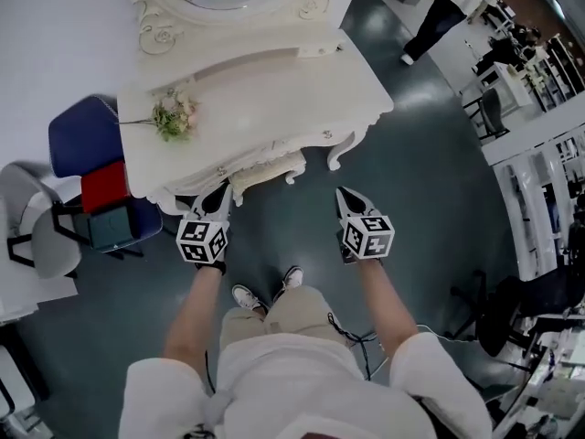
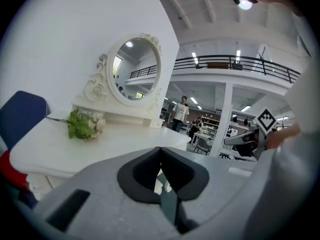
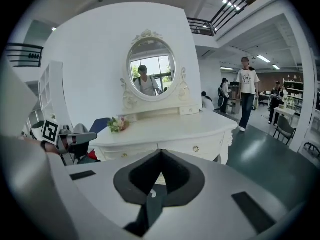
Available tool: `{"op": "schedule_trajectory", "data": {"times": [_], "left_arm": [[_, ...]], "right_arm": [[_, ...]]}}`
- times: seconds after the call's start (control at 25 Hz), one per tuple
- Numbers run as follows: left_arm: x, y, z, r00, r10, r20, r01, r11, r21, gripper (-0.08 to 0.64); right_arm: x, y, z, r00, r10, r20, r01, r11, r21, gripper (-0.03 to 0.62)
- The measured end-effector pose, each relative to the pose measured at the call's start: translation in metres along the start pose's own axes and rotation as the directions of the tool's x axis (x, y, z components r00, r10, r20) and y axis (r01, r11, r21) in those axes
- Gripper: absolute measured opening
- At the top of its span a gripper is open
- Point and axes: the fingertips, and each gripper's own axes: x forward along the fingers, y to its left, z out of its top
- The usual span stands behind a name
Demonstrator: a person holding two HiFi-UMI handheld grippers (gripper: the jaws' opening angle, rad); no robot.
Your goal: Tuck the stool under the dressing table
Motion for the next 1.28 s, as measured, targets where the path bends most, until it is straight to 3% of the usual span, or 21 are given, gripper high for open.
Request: {"op": "schedule_trajectory", "data": {"times": [0.28, 0.56, 0.76, 1.08, 1.28], "left_arm": [[-0.032, -0.021, 0.074, 0.995, 0.021, 0.101, -0.03, 0.995, 0.091, 0.017], [-0.062, -0.049, 0.131, 0.979, 0.023, 0.203, -0.055, 0.986, 0.155, 0.017], [-0.089, -0.06, 0.166, 0.96, 0.031, 0.278, -0.088, 0.977, 0.193, 0.017], [-0.133, -0.061, 0.21, 0.918, 0.089, 0.386, -0.187, 0.957, 0.223, 0.017], [-0.156, -0.07, 0.235, 0.889, 0.09, 0.449, -0.211, 0.95, 0.228, 0.017]], "right_arm": [[-0.038, -0.003, 0.062, 0.993, 0.043, 0.106, -0.044, 0.999, 0.005, -0.002], [-0.074, -0.004, 0.111, 0.971, 0.097, 0.221, -0.095, 0.995, -0.02, -0.002], [-0.095, -0.004, 0.137, 0.95, 0.13, 0.285, -0.12, 0.991, -0.055, -0.002], [-0.131, -0.023, 0.159, 0.926, 0.12, 0.358, -0.103, 0.992, -0.066, -0.002], [-0.155, -0.022, 0.188, 0.904, 0.157, 0.397, -0.095, 0.981, -0.172, -0.001]]}}
